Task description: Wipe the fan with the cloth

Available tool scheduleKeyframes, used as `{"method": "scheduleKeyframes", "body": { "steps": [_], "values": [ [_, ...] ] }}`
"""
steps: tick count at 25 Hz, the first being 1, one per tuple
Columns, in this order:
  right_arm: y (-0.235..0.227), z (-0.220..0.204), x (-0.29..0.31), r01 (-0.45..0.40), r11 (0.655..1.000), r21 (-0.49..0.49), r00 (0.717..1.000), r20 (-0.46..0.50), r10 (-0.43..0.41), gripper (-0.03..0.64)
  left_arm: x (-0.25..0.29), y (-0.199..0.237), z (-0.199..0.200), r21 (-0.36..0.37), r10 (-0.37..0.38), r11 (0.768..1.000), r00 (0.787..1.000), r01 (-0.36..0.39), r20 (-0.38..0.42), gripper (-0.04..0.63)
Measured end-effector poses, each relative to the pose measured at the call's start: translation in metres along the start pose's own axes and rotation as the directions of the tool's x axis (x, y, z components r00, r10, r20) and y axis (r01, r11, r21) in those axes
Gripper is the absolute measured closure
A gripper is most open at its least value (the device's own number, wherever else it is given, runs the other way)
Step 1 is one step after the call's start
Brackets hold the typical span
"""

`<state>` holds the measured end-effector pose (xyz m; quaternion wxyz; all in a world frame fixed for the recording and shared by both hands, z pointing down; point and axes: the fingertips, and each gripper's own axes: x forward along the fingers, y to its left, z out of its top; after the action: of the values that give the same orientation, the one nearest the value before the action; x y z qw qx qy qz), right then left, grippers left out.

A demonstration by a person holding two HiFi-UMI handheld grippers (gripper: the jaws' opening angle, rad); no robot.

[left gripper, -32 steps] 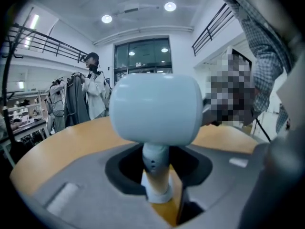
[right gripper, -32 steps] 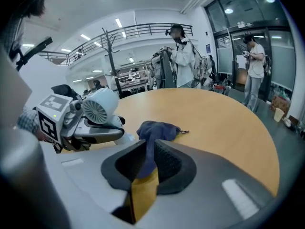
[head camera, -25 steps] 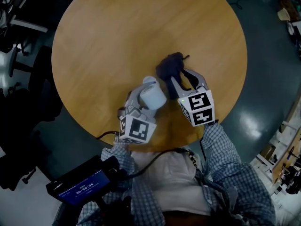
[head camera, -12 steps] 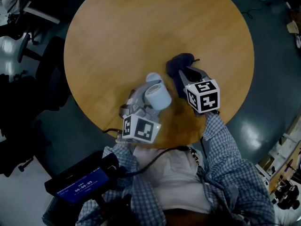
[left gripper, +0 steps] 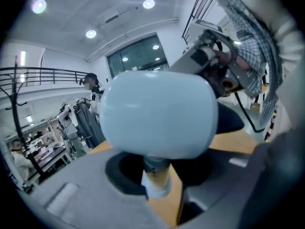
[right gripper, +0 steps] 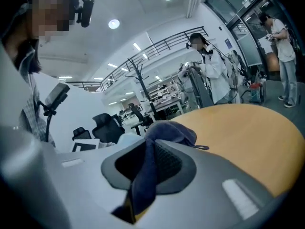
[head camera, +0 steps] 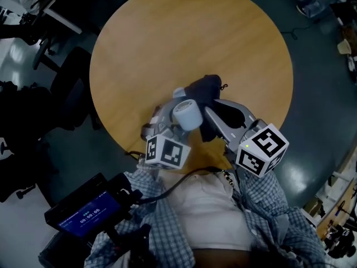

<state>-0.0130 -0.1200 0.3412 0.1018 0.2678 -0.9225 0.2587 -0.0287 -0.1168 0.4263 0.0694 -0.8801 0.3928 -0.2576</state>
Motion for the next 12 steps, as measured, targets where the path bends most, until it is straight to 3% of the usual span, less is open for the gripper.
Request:
{"method": "scheduleKeyframes", "body": {
  "steps": [4,8,10,12],
  "values": [
    [0.024,0.017,-0.016,-0.059,0.99,-0.125,0.998,0.026,0.063,0.557,0.006,0.003,0.001,0.024,0.006,1.0,1.0,-0.006,-0.008,0.454],
    [0.058,0.027,-0.03,-0.194,0.941,-0.278,0.981,-0.052,0.187,0.557,0.009,0.002,0.007,0.089,-0.002,0.996,1.0,0.002,0.0,0.454],
    [0.077,0.026,-0.031,-0.287,0.888,-0.36,0.957,-0.144,0.252,0.557,0.009,-0.001,0.01,0.13,-0.02,0.991,1.0,0.019,0.007,0.454],
    [0.089,0.022,-0.032,-0.391,0.776,-0.495,0.918,-0.277,0.285,0.557,0.01,-0.006,0.015,0.173,-0.045,0.984,0.999,0.044,0.002,0.454]
  ]
}}
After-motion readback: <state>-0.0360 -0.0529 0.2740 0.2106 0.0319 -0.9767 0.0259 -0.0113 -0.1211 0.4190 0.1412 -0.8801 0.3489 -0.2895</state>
